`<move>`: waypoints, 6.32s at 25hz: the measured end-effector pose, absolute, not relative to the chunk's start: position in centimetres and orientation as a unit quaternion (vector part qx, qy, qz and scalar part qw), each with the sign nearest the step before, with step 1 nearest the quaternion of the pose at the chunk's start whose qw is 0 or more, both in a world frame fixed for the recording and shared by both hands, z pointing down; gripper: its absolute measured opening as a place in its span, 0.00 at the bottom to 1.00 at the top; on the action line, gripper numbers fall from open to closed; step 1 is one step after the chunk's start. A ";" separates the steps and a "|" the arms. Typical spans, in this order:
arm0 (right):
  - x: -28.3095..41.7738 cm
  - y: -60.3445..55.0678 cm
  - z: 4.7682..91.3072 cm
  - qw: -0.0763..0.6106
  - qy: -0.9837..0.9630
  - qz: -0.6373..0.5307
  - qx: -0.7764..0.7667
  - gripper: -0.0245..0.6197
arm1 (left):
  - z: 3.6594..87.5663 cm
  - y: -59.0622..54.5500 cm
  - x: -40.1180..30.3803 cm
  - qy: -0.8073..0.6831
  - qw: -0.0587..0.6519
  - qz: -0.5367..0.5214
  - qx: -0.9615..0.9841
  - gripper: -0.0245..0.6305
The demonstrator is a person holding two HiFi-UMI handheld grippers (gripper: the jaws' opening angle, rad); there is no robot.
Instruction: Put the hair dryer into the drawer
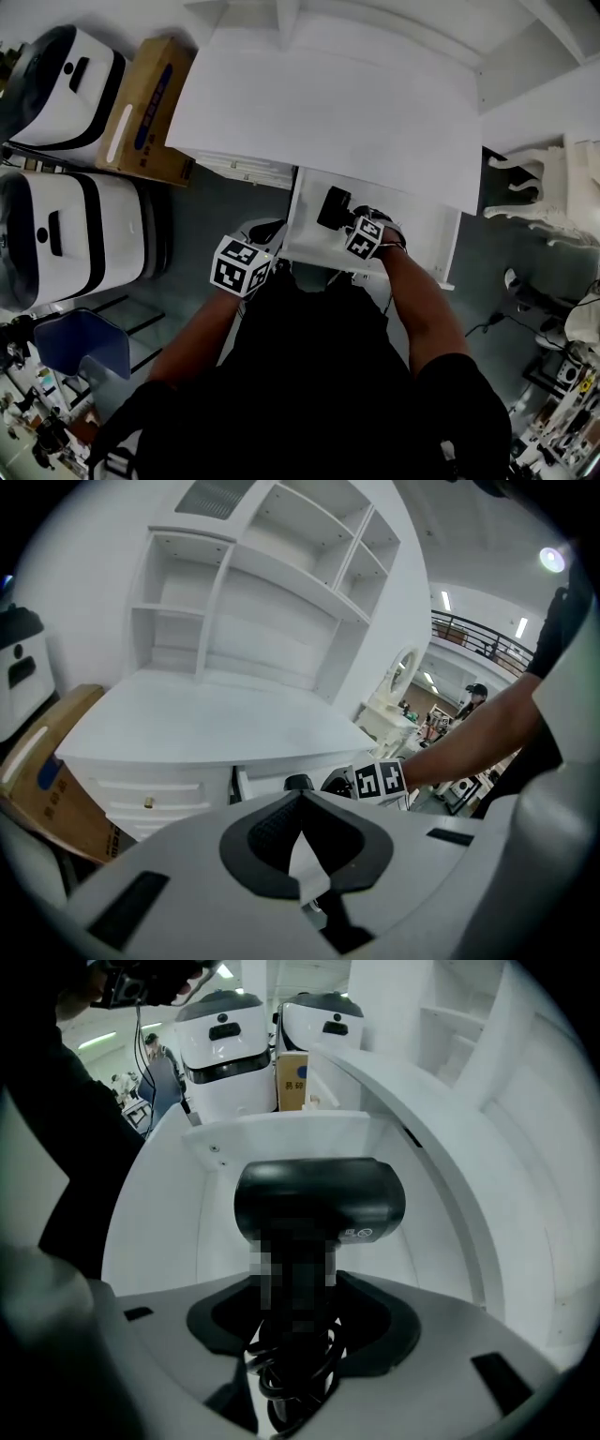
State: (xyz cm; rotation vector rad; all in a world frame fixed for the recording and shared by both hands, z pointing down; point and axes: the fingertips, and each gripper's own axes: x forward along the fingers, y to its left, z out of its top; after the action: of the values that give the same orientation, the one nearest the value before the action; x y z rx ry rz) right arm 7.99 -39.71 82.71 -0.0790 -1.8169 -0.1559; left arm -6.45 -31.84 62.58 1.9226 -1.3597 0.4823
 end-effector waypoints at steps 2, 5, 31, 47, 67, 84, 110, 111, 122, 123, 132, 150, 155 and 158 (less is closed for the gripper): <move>7.8 -39.8 83.4 0.611 -0.787 -0.071 -0.049 0.41 | 62.7 -31.6 -6.5 -0.539 0.366 0.186 0.735 0.05; 7.3 -39.7 84.4 0.608 -0.787 -0.077 -0.073 0.41 | 62.9 -31.1 -6.4 -0.555 0.375 0.183 0.720 0.05; 6.6 -39.5 88.1 0.636 -0.757 -0.097 -0.114 0.41 | 63.4 -30.2 -9.5 -0.577 0.391 0.188 0.691 0.05; 7.3 -40.7 85.1 0.638 -0.756 -0.141 -0.037 0.45 | 62.7 -31.6 -11.9 -0.547 0.363 0.180 0.733 0.05; 3.7 -37.5 63.6 0.229 -0.893 0.274 0.275 0.09 | 58.2 -33.0 -9.7 -0.471 0.298 0.145 0.818 0.05; 12.1 -30.6 52.9 0.139 -0.930 0.248 0.232 0.08 | 52.5 -28.6 2.9 -0.464 0.249 0.124 0.841 0.05; 14.5 -24.4 51.3 0.101 -0.935 0.277 0.196 0.08 | 49.7 -22.4 4.4 -0.495 0.235 0.117 0.828 0.05; 14.1 -24.4 51.3 0.100 -0.934 0.277 0.202 0.08 | 49.7 -22.4 4.0 -0.489 0.234 0.120 0.832 0.05; 9.0 -24.0 51.0 0.101 -0.928 0.265 0.243 0.08 | 49.2 -23.6 -1.3 -0.465 0.232 0.114 0.847 0.05; 8.8 -23.9 50.9 0.102 -0.927 0.264 0.245 0.08 | 49.2 -23.6 -1.6 -0.463 0.232 0.114 0.848 0.05; 8.2 -22.7 50.6 0.103 -0.924 0.256 0.264 0.08 | 50.3 -22.3 -1.5 -0.439 0.243 0.123 0.856 0.05; 8.2 -22.1 50.1 0.108 -0.927 0.238 0.268 0.08 | 49.7 -22.1 -1.9 -0.441 0.229 0.123 0.859 0.05; 8.2 -22.4 50.2 0.109 -0.927 0.238 0.269 0.08 | 49.5 -22.4 -2.1 -0.445 0.229 0.118 0.858 0.05; 8.1 -22.6 50.1 0.110 -0.927 0.237 0.268 0.08 | 49.4 -22.5 -2.1 -0.444 0.227 0.119 0.858 0.05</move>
State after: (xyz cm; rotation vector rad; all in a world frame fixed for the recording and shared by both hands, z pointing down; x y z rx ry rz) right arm 8.13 -22.61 50.09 0.7883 -2.7251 0.6968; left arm -2.06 -22.54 49.36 2.3646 -1.2239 0.3275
